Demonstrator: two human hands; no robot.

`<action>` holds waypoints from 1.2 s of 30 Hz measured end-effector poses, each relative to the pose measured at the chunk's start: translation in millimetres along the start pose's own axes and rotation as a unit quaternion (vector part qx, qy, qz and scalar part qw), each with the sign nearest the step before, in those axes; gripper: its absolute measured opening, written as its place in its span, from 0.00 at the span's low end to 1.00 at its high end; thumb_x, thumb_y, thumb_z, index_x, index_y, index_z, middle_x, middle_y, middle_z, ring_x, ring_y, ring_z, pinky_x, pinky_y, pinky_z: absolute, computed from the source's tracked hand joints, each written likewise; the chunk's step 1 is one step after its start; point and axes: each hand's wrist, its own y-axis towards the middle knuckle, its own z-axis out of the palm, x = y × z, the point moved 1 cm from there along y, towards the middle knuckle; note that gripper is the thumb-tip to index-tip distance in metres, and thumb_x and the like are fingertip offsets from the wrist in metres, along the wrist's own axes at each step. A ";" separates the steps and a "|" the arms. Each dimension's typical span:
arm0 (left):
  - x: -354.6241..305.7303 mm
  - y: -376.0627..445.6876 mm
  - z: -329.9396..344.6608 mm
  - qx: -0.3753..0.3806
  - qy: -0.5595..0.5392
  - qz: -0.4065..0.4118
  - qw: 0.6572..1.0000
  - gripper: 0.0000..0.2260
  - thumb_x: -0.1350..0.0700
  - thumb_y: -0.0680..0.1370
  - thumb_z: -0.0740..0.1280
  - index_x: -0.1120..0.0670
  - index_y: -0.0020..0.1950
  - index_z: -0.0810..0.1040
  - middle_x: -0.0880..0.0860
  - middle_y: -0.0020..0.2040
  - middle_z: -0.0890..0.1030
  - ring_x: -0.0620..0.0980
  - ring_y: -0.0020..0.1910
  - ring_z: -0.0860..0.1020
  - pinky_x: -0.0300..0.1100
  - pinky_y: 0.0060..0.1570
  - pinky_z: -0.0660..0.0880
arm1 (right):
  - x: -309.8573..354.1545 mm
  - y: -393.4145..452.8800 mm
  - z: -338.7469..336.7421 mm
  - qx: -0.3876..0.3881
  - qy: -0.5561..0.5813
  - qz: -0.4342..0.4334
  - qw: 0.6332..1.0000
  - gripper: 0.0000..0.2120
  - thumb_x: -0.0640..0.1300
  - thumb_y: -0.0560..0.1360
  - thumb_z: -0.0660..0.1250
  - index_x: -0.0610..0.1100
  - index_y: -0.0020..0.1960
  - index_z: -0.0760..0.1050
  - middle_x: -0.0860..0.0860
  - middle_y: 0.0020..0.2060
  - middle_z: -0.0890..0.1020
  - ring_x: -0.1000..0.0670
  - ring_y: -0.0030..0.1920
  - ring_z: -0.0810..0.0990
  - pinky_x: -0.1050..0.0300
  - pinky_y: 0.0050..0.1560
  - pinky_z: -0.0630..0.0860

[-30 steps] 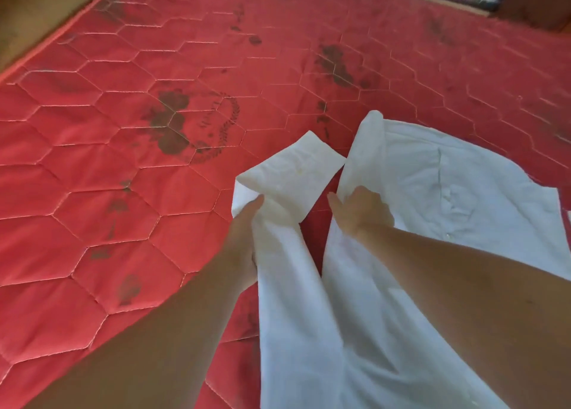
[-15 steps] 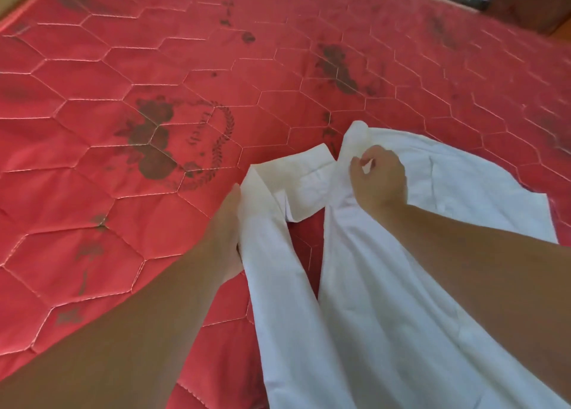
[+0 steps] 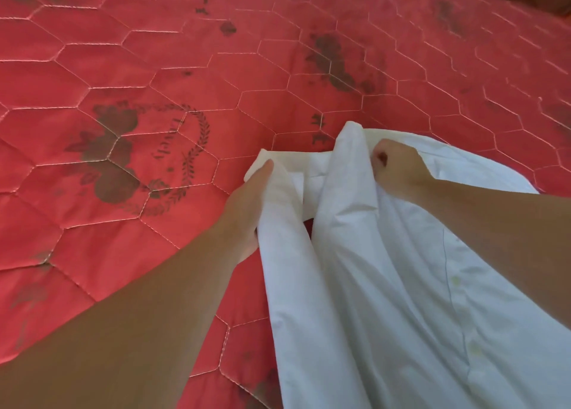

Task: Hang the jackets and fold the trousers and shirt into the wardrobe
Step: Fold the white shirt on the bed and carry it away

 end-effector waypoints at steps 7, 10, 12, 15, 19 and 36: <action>5.4 5.3 2.8 -0.073 0.031 0.029 0.996 0.08 0.49 0.76 0.71 0.53 0.48 0.80 0.53 0.43 0.85 0.51 0.39 0.84 0.45 0.42 0.81 | -13.8 11.7 -7.7 -0.069 -0.042 0.142 0.987 0.13 0.44 0.81 0.54 0.37 0.60 0.69 0.39 0.58 0.72 0.36 0.54 0.75 0.46 0.50 0.70; 5.9 6.5 2.9 -0.080 0.027 0.036 0.996 0.07 0.50 0.76 0.71 0.53 0.46 0.80 0.51 0.37 0.85 0.48 0.34 0.84 0.41 0.36 0.81 | 1.8 5.9 -6.7 -0.117 -0.032 0.080 0.989 0.13 0.45 0.78 0.60 0.39 0.60 0.70 0.40 0.59 0.71 0.36 0.56 0.74 0.44 0.53 0.70; 5.4 5.6 4.1 -0.073 0.019 0.041 0.996 0.06 0.51 0.76 0.71 0.53 0.47 0.81 0.51 0.37 0.85 0.48 0.34 0.83 0.40 0.33 0.80 | 21.5 -2.8 -2.4 -0.111 -0.094 -0.031 0.989 0.14 0.46 0.76 0.62 0.42 0.60 0.72 0.42 0.58 0.73 0.38 0.57 0.73 0.44 0.54 0.69; 4.5 2.1 6.3 -0.071 0.014 0.048 0.996 0.05 0.53 0.76 0.71 0.53 0.45 0.80 0.49 0.34 0.84 0.46 0.31 0.83 0.37 0.28 0.77 | 56.0 -25.0 11.7 -0.088 -0.105 -0.105 0.985 0.13 0.49 0.78 0.61 0.45 0.59 0.75 0.46 0.57 0.76 0.42 0.56 0.74 0.46 0.56 0.69; 9.2 -11.3 13.8 -0.050 0.063 0.095 0.992 0.02 0.58 0.74 0.72 0.56 0.42 0.81 0.48 0.31 0.84 0.47 0.31 0.83 0.35 0.27 0.76 | 120.0 -42.6 20.6 0.115 0.218 0.089 0.965 0.31 0.71 0.71 0.58 0.42 0.40 0.77 0.49 0.36 0.80 0.49 0.40 0.79 0.54 0.44 0.75; -86.7 -47.5 -1.5 0.043 -0.033 0.144 0.988 0.11 0.53 0.80 0.65 0.55 0.60 0.79 0.52 0.52 0.85 0.51 0.55 0.82 0.46 0.50 0.80 | 155.2 -36.7 -59.2 0.293 0.555 0.111 0.771 0.06 0.40 0.75 0.66 0.44 0.51 0.78 0.49 0.44 0.80 0.50 0.43 0.79 0.57 0.44 0.75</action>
